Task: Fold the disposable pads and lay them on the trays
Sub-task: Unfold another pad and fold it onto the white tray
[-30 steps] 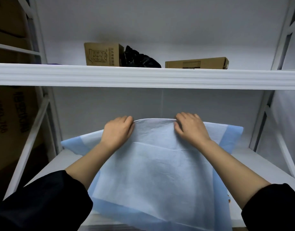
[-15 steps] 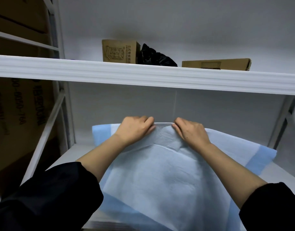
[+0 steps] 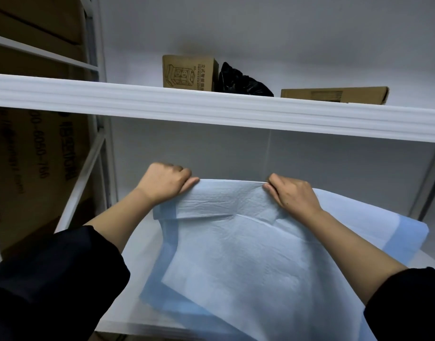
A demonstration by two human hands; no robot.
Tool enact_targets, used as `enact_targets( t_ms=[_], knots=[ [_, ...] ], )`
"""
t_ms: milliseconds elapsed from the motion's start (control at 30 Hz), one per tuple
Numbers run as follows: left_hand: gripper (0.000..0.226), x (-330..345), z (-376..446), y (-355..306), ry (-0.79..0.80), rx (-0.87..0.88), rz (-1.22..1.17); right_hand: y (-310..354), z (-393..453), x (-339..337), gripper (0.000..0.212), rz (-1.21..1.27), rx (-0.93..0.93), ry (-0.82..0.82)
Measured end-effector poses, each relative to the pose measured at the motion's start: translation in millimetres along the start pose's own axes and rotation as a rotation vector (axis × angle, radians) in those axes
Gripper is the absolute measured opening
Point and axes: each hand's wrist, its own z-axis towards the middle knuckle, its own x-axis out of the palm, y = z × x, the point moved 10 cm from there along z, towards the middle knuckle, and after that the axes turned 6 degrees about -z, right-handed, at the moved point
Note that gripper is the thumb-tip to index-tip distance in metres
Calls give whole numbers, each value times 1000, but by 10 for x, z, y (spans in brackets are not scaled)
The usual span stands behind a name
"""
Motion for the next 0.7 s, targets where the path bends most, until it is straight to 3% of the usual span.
enact_targets(
  t_ms=[100,267,467,700],
  knots=[
    [70,35,-9,59,13,-18,8,10,10,15,52,31,-4,-4],
    [50,67,46,41,47,-14,19,21,30,27,42,56,-1,6],
    [43,52,273,-489,16,49,-42,124,128,-6,45,48,-1,-15],
    [19,229,586,-974,168,-106,-118,145,197,-7,32,69,18,19]
  ],
)
